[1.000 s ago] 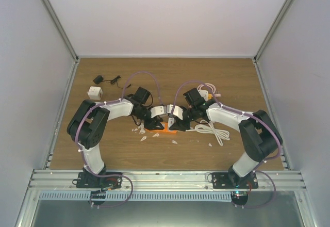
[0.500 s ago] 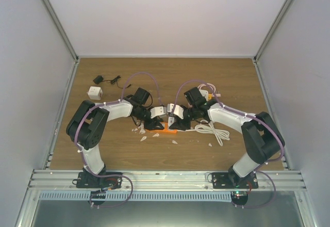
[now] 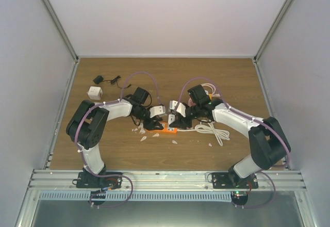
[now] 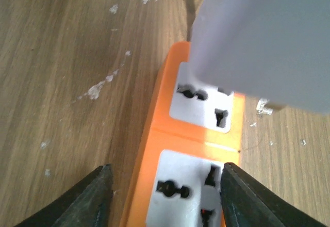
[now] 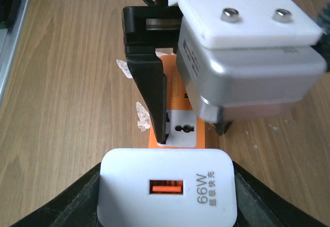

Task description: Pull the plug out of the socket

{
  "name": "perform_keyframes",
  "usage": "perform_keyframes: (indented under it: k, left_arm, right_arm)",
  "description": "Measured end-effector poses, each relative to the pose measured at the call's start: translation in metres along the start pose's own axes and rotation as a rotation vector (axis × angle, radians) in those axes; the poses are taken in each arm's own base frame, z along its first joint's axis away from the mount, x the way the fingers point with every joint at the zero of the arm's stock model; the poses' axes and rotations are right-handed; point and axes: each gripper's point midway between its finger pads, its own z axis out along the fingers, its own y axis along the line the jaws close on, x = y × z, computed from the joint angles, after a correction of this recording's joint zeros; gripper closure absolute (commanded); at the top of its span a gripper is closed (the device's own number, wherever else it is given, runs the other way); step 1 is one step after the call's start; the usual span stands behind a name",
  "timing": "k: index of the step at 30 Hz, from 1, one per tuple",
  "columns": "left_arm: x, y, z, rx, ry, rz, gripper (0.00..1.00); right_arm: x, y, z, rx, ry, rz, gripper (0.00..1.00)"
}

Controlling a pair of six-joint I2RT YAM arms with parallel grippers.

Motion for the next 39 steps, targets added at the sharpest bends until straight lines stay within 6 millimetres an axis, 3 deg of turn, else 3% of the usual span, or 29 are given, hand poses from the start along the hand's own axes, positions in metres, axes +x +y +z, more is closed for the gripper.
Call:
perform_keyframes:
  k: [6,10,16,18,24,29,39]
  left_arm:
    - [0.006,0.012,-0.015,-0.032,-0.006,-0.036,0.2]
    - [-0.005,0.014,-0.035,-0.061,-0.042,-0.018,0.15]
    - [-0.056,-0.002,-0.077,-0.028,-0.219,0.057,0.13]
    - [-0.077,-0.013,-0.094,-0.002,-0.297,0.1,0.13]
    - [-0.116,-0.048,-0.131,0.068,-0.451,0.2,0.15]
    - [-0.13,-0.059,-0.141,0.127,-0.51,0.198,0.16]
    - [-0.14,-0.053,-0.142,0.116,-0.516,0.13,0.17]
  right_arm:
    - [-0.004,-0.007,-0.014,0.02,-0.034,0.025,0.61]
    - [-0.007,-0.011,-0.022,0.031,-0.057,0.036,0.61]
    - [-0.03,-0.019,-0.041,0.046,-0.119,0.017,0.61]
    - [-0.044,-0.02,-0.05,0.045,-0.153,-0.009,0.61]
    - [-0.094,-0.008,-0.08,0.006,-0.281,-0.124,0.61]
    - [-0.121,0.002,-0.096,-0.047,-0.366,-0.189,0.61]
    - [-0.125,0.009,-0.097,-0.098,-0.396,-0.169,0.62]
